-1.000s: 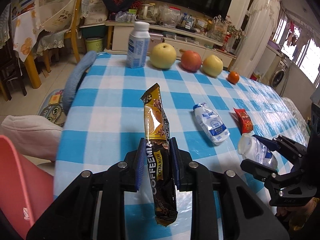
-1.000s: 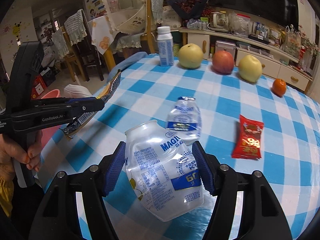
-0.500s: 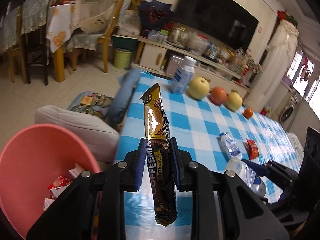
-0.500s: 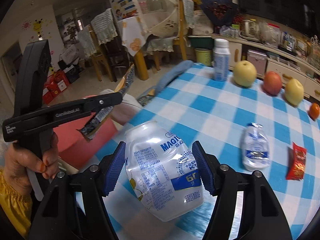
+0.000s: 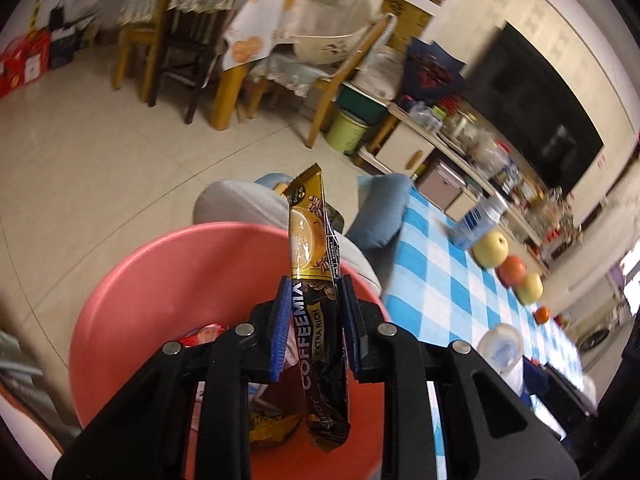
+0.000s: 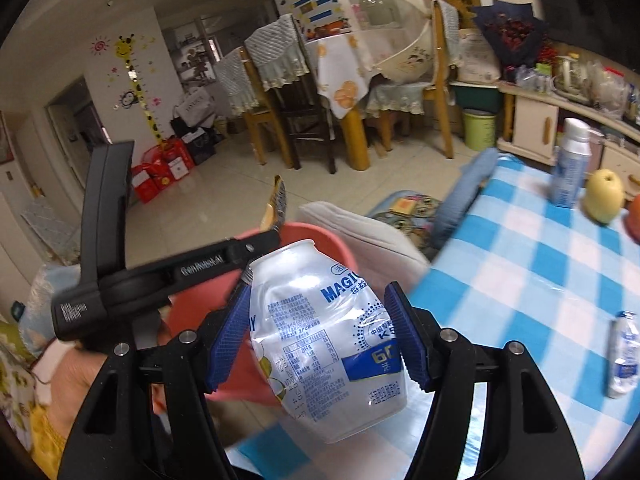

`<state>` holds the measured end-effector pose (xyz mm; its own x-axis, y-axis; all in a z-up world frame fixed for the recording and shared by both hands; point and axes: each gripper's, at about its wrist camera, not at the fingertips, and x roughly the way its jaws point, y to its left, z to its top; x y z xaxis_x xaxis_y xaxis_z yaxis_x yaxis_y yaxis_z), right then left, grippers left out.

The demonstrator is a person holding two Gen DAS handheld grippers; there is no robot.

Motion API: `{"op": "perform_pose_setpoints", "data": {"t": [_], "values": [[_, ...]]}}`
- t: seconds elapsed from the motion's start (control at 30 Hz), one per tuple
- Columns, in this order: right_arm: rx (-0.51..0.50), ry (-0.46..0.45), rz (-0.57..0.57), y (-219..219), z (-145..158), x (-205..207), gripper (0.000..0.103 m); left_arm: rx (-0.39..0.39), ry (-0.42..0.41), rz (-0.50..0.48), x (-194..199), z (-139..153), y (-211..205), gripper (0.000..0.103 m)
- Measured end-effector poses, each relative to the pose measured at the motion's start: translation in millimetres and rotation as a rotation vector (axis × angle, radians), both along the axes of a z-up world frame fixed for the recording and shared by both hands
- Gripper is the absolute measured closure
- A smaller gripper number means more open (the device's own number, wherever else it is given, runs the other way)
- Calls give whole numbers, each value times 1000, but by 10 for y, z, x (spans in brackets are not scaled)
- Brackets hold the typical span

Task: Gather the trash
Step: 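Carry the Coffeemix stick and clear pouch to the pink bucket and open both grippers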

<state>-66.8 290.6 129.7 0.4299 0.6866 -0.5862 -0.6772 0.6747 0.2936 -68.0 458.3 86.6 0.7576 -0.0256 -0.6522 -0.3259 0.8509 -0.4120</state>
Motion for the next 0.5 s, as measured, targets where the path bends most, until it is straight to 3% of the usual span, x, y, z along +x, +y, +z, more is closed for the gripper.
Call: {"op": "perform_pose_setpoints", "data": {"t": [0.17, 0.33, 0.5], "values": [[5, 24, 11, 299, -37, 73, 32, -12, 29, 75, -50, -69, 196, 75], [55, 59, -32, 183, -66, 105, 20, 2, 40, 119, -80, -83, 243, 48], [86, 34, -100, -115, -2, 44, 17, 79, 22, 112, -72, -5, 125, 36]]}}
